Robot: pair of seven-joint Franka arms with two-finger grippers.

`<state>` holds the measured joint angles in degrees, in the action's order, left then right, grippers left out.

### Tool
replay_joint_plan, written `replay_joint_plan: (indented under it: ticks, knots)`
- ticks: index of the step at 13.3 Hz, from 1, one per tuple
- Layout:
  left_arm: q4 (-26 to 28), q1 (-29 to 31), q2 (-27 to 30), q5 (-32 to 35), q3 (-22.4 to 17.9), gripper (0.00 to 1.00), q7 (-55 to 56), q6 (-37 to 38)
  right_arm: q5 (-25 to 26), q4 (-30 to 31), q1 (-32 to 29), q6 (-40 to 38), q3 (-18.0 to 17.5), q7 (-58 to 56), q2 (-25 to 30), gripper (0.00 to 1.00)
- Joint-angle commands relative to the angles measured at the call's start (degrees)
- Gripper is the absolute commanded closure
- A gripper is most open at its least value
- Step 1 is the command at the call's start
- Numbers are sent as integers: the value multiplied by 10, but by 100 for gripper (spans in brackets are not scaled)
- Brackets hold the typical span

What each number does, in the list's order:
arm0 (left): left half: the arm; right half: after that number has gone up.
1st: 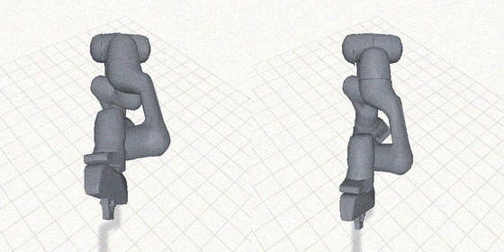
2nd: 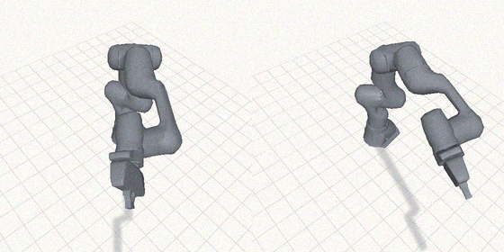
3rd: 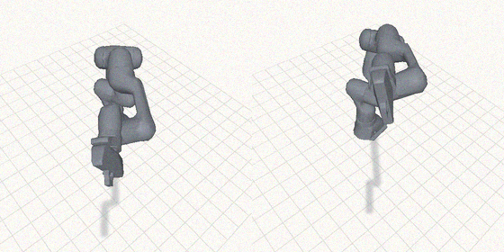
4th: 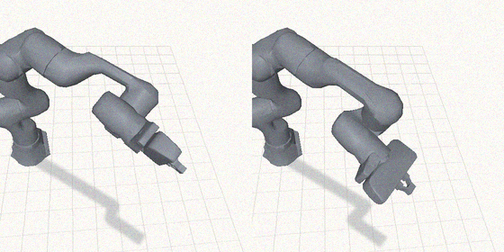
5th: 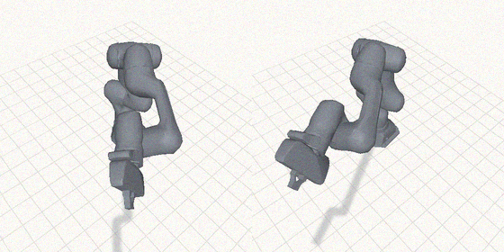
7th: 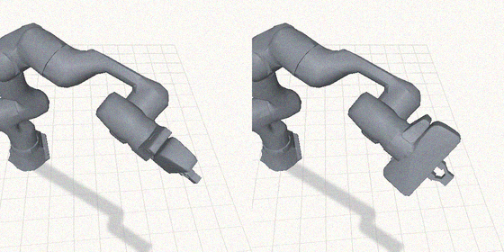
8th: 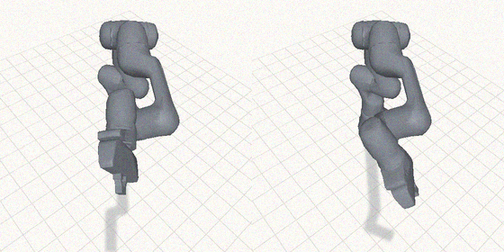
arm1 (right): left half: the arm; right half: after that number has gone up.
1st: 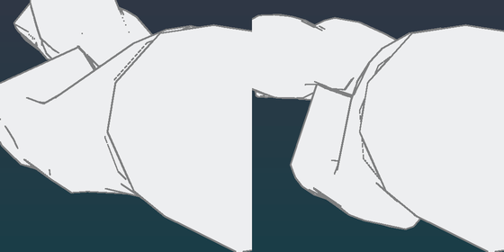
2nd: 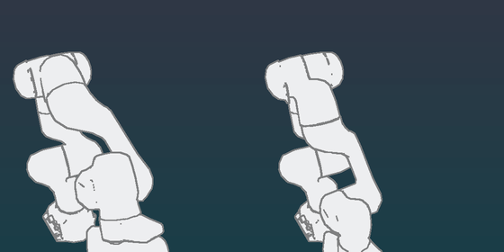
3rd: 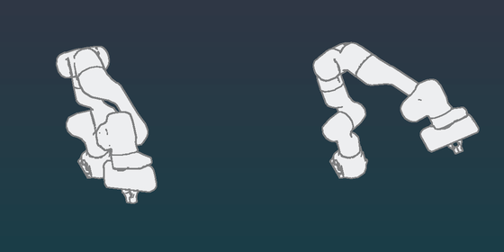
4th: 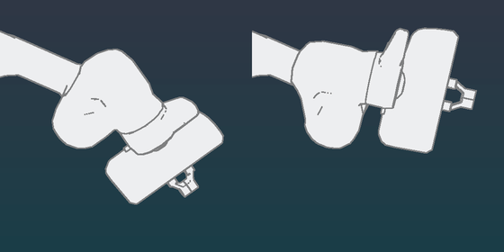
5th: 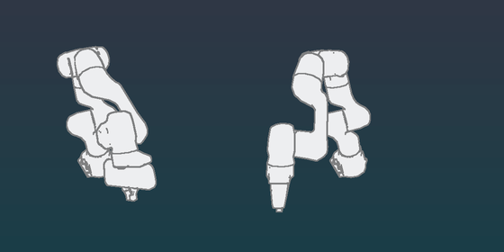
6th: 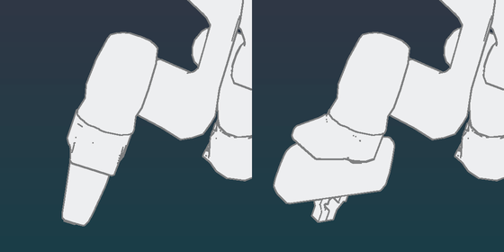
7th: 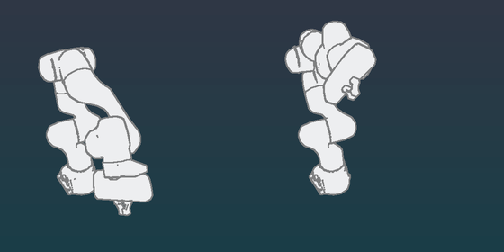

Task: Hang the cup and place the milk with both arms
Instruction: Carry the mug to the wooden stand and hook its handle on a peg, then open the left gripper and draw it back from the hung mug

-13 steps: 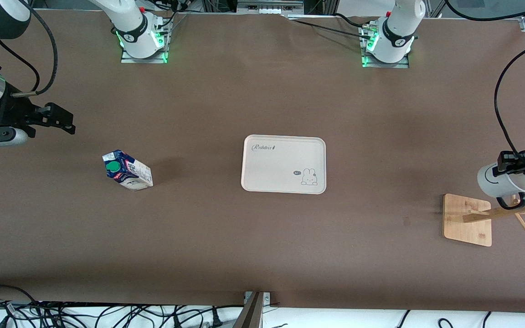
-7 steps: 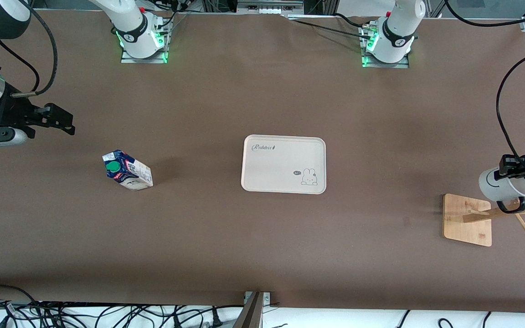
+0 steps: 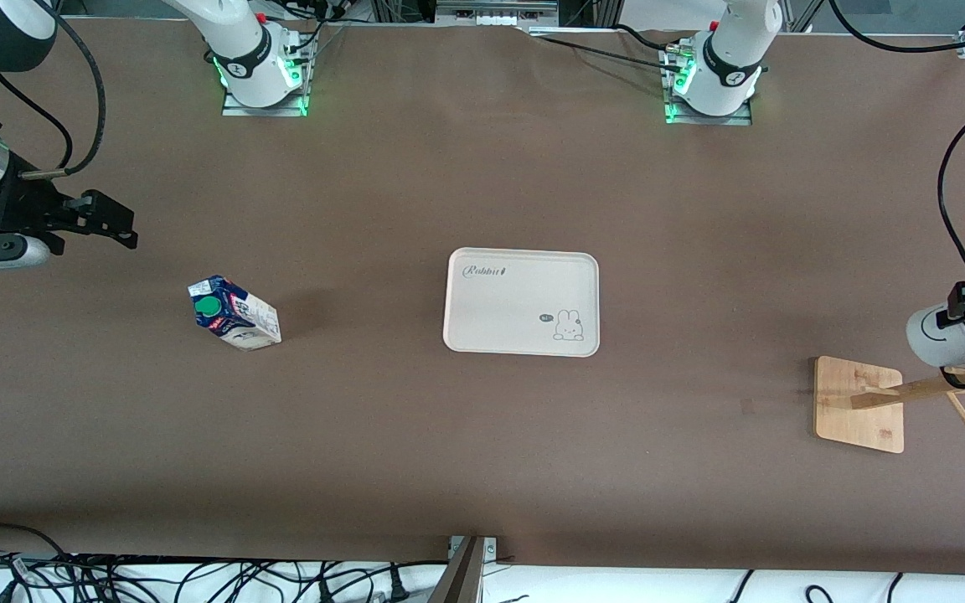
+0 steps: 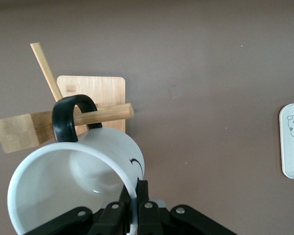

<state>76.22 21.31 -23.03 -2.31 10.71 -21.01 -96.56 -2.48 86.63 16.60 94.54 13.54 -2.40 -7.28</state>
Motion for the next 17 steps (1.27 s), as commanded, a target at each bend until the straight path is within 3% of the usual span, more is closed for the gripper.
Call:
replay_joint_plan:
  ticks: [1,2,8,10,17]
  knots:
    - [-5,3,-3,-1,4,44,-14,-1,5,-13,-3,-2,-2,2,-5,0]
    - [-5,2,-4,-1,4,0,-6,-2,5,-13,-3,-2,-2,2,-5,0]
    - [-5,-10,-1,6,14,0,17,-3,5,-13,-3,-2,-2,2,-5,0]
    - [-5,-35,5,36,14,0,51,-3,5,-13,-3,-2,-2,2,-5,0]
    - [2,-80,8,47,15,0,96,-7,5,-13,-3,-1,-2,2,-5,0]
